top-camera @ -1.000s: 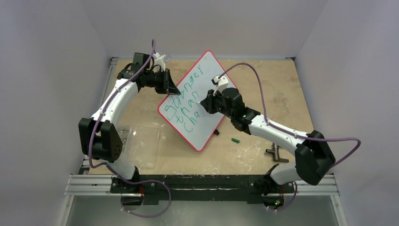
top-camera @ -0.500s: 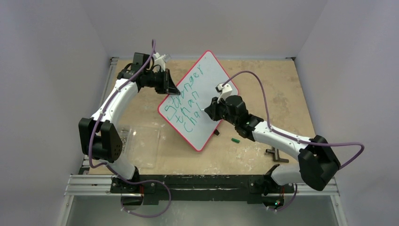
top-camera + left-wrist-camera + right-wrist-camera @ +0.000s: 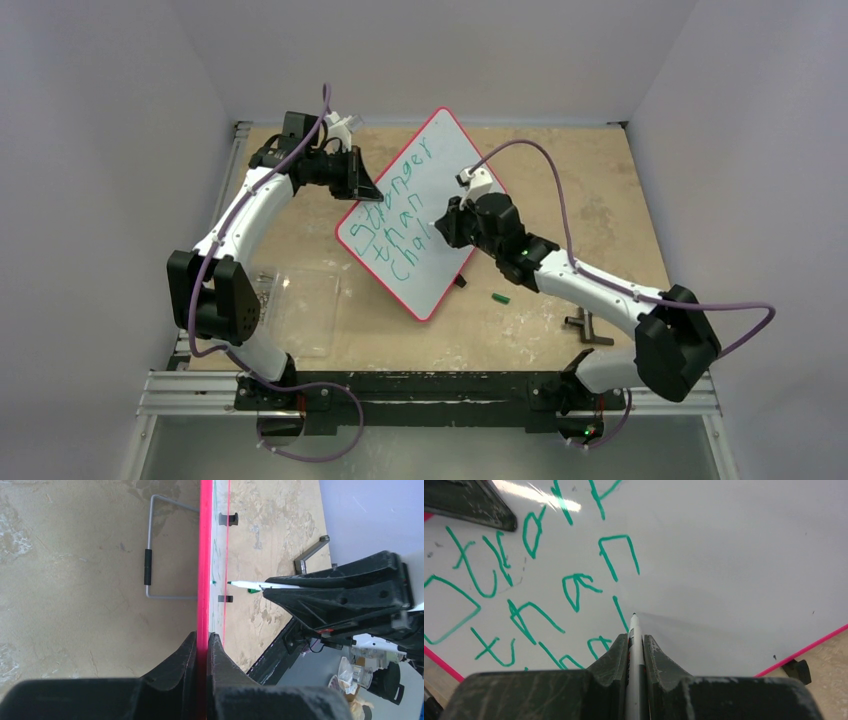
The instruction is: Write a sentence on the whiteboard
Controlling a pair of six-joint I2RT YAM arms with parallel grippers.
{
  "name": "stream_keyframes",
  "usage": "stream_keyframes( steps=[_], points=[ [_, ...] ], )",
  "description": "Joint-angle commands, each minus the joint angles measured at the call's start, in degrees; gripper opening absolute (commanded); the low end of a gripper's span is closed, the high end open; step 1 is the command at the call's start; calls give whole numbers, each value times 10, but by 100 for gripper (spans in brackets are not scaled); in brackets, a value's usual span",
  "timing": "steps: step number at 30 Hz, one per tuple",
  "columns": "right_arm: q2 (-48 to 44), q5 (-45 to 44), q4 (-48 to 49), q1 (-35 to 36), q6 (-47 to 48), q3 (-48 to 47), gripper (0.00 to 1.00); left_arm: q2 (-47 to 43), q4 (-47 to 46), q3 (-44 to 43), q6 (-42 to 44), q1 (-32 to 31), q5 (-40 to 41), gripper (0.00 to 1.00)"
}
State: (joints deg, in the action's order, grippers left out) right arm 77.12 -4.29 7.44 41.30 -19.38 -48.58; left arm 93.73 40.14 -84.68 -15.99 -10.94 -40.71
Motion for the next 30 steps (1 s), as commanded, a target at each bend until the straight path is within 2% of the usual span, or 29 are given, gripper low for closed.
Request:
stream_keyframes(
  steps=[1,9,30],
  points=[
    [8,-32,-4,-4,25,-74,0,-23,-9,-11,11,7,64,0],
    [26,-29,-4,-12,27,-117,0,-25,-11,-10,9,7,61,0],
    [45,-2,21,-22,13,-64,0,-24,-11,-8,10,7,64,0]
  ],
)
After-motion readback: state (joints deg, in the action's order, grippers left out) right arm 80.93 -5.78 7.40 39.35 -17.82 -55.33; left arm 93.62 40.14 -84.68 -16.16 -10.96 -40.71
